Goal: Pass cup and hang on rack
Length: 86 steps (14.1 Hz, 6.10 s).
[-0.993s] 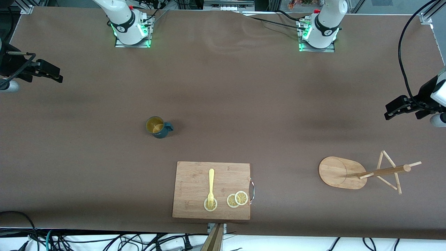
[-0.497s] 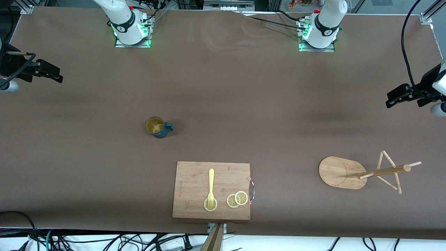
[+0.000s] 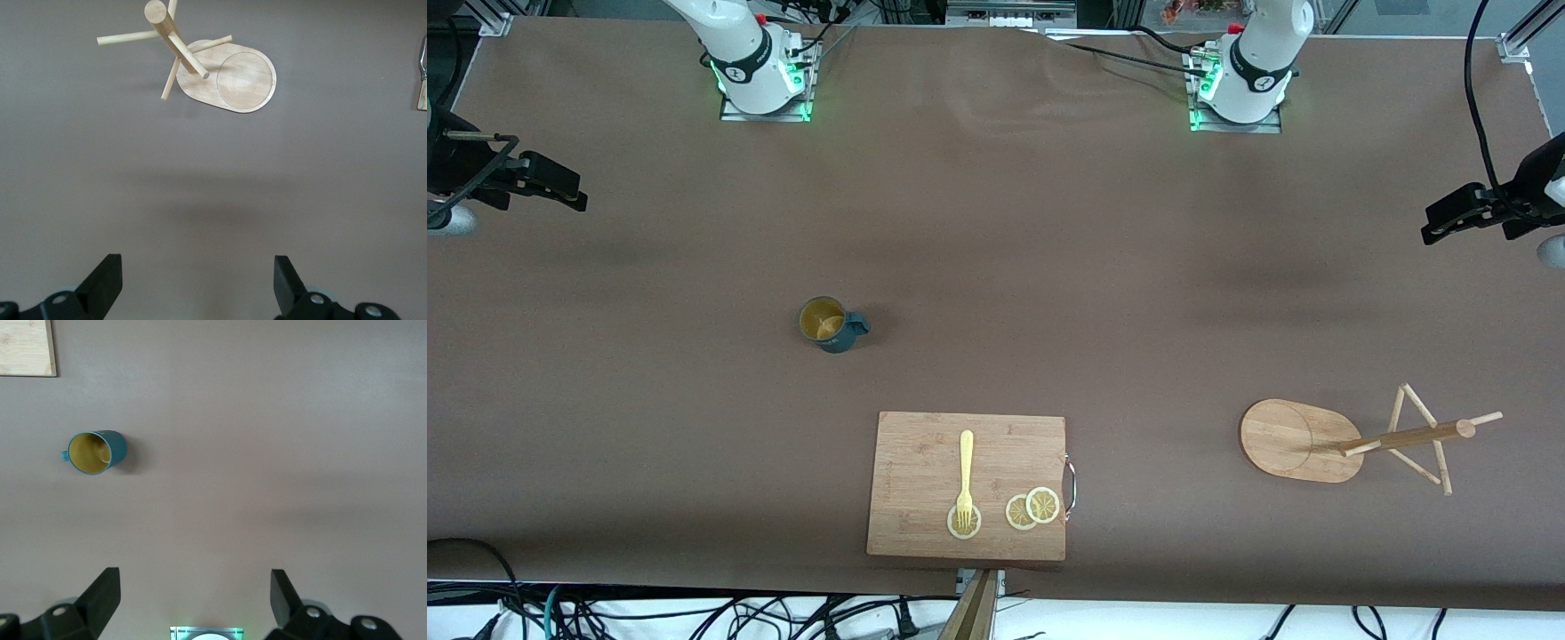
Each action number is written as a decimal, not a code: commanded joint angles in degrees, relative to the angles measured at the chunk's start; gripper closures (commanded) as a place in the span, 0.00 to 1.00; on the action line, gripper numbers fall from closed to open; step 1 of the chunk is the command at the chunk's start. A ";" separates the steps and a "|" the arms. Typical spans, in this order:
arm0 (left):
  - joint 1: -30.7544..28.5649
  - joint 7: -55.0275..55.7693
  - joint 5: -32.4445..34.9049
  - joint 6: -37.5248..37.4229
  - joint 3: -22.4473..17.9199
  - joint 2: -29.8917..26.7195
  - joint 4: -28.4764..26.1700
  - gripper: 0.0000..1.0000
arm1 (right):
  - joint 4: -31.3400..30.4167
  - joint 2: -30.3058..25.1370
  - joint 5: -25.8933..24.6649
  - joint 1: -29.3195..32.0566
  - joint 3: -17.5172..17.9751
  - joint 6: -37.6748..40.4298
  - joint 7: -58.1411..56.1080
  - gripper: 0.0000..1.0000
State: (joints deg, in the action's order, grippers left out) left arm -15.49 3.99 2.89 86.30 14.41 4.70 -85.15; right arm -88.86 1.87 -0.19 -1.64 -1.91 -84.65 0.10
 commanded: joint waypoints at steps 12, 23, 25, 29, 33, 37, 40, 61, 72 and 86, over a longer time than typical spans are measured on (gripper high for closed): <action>-0.16 -0.21 -0.70 1.50 0.97 0.84 0.95 0.00 | -0.35 -0.47 -0.33 0.06 0.24 0.28 0.87 0.01; 13.38 0.14 -0.52 2.12 -10.80 -0.30 -0.01 0.00 | -0.88 17.70 0.28 -10.65 0.42 -17.64 6.94 0.01; 16.26 0.14 -0.96 1.76 -14.04 -1.00 -0.89 0.00 | -3.23 21.32 0.28 -12.85 0.42 -22.90 9.03 0.01; 17.95 0.06 -1.22 -0.17 -15.64 -0.92 0.07 0.00 | -14.65 21.16 0.28 -14.62 2.17 -31.97 11.33 0.01; 17.95 0.14 -1.22 -0.43 -15.55 -0.92 0.07 0.00 | -23.37 20.27 0.28 -15.15 2.35 -44.52 11.59 0.02; 17.51 0.06 -1.22 -0.44 -15.55 -0.83 -0.02 0.00 | -23.64 22.82 0.28 -15.24 2.35 -47.71 11.51 0.85; 17.60 0.06 -1.22 -0.35 -15.55 -0.74 0.16 0.00 | -23.20 23.00 0.28 -15.24 2.35 -47.28 11.68 1.00; 17.51 -0.03 -1.22 -0.08 -15.64 -0.13 0.77 0.00 | 11.60 42.23 1.69 -42.66 3.41 -44.95 47.17 1.00; 17.51 -0.03 -1.22 0.09 -15.64 -0.47 -0.01 0.00 | 11.52 42.53 0.98 -44.78 3.06 -53.78 49.56 0.00; 17.77 -2.32 -5.68 9.14 -8.17 3.12 -12.23 0.00 | 11.25 20.81 0.10 -42.48 -20.73 -8.18 31.16 0.00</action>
State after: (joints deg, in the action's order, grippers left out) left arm 2.36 3.48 0.35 93.63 5.45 8.16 -96.51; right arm -76.01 25.63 0.02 -43.95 -17.69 -95.38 38.87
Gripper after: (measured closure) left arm 0.000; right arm 0.000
